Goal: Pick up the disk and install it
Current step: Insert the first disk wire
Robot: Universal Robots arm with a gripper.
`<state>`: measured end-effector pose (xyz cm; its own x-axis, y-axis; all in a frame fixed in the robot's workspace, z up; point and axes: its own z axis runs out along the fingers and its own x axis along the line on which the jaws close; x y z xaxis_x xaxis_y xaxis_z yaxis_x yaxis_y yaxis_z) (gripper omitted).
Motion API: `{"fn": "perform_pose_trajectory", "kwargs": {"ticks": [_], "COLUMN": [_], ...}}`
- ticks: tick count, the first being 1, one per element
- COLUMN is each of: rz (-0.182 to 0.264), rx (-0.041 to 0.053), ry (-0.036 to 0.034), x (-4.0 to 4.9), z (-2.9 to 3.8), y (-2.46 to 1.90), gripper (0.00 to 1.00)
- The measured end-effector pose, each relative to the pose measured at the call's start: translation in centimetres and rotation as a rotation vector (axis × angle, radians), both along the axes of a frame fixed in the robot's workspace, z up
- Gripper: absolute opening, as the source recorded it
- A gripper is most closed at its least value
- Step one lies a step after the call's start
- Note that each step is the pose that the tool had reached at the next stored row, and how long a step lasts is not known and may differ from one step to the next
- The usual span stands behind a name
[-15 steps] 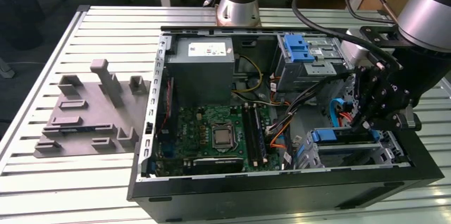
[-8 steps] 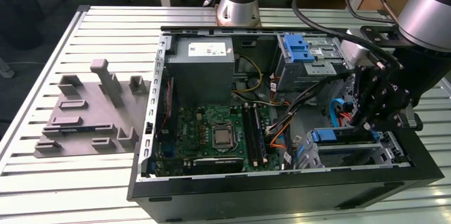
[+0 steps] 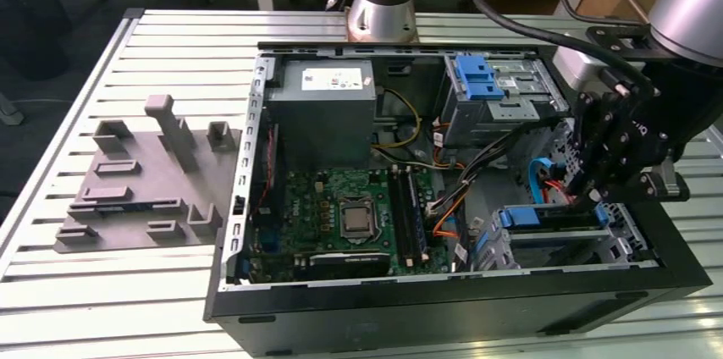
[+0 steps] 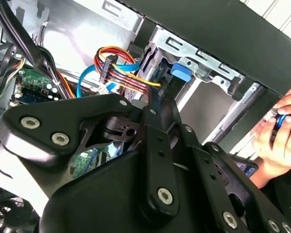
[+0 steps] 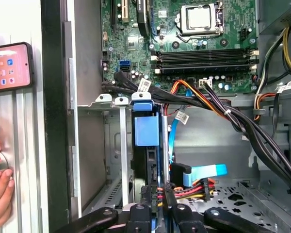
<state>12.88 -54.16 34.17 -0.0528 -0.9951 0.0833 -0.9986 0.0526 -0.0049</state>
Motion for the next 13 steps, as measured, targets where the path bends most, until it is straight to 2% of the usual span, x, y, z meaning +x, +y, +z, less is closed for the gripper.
{"fn": "perform_pose_trajectory", "kwargs": {"ticks": [5,6,7,8,9,13], "rz": [0.000,0.000,0.000,0.000,0.000,0.000], "rx": [0.0004,0.0001,0.0000,0.0001,0.0002,0.0001], "ry": [0.0001,0.0001,0.0001,0.0001,0.0001,0.0001], "x": [0.00,0.00,0.00,0.00,0.00,0.00], "z": [0.17,0.19,0.20,0.20,0.20,0.22], "y": [0.00,0.00,0.00,0.00,0.00,0.00], "gripper": [0.24,0.22,0.16,0.16,0.11,0.11]}}
